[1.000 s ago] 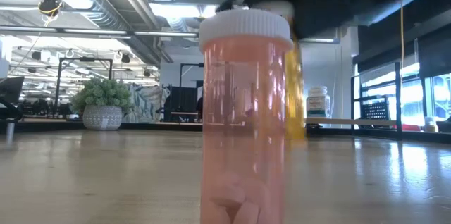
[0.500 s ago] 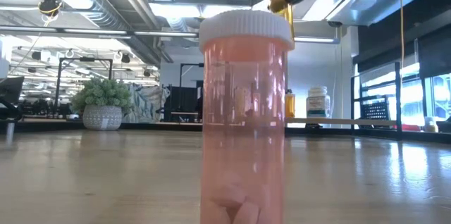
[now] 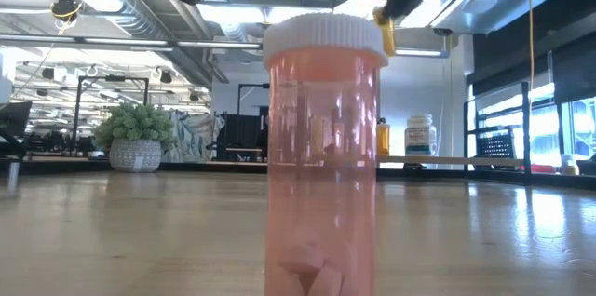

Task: Pick and place medicine bottles onto shelf by color
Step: Put the orange pill bottle on the shelf aligned with the other orange pill bottles

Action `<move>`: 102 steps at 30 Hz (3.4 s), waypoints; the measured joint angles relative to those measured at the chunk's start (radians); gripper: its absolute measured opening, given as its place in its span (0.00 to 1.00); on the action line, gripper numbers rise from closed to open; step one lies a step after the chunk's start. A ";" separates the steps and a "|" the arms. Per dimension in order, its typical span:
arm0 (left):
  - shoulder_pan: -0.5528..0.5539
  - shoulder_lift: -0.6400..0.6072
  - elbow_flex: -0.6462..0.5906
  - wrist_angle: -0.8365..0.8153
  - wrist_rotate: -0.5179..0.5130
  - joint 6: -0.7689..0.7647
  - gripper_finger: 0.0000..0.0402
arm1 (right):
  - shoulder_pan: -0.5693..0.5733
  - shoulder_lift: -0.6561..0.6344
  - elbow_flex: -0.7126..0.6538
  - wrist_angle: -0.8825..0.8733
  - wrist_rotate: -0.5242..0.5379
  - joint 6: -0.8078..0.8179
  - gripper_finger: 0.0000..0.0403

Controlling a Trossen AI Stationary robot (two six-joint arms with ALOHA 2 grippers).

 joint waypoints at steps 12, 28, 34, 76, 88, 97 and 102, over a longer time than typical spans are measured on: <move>0.097 0.000 0.000 0.004 0.002 0.000 0.41 | -0.278 -0.160 -0.346 0.299 0.002 0.156 0.30; 0.227 0.000 -0.001 0.011 0.014 0.001 0.41 | -0.478 -0.148 -0.568 0.533 0.024 0.181 0.30; 0.250 0.000 -0.001 0.011 0.014 0.002 0.41 | -0.481 -0.148 -0.615 0.627 -0.021 0.192 0.30; 0.250 0.000 -0.001 0.053 -0.151 0.113 0.41 | -0.481 -0.028 -0.657 0.787 -0.006 0.094 0.30; 0.251 0.000 -0.001 0.053 -0.148 0.113 0.41 | -0.481 -0.029 -0.656 0.775 -0.006 0.094 0.30; 0.251 0.000 -0.001 0.053 -0.148 0.113 0.41 | -0.480 -0.049 -0.656 0.740 0.023 0.072 0.30; 0.251 0.000 -0.001 0.053 -0.147 0.113 0.41 | -0.480 -0.049 -0.656 0.737 0.035 0.070 0.30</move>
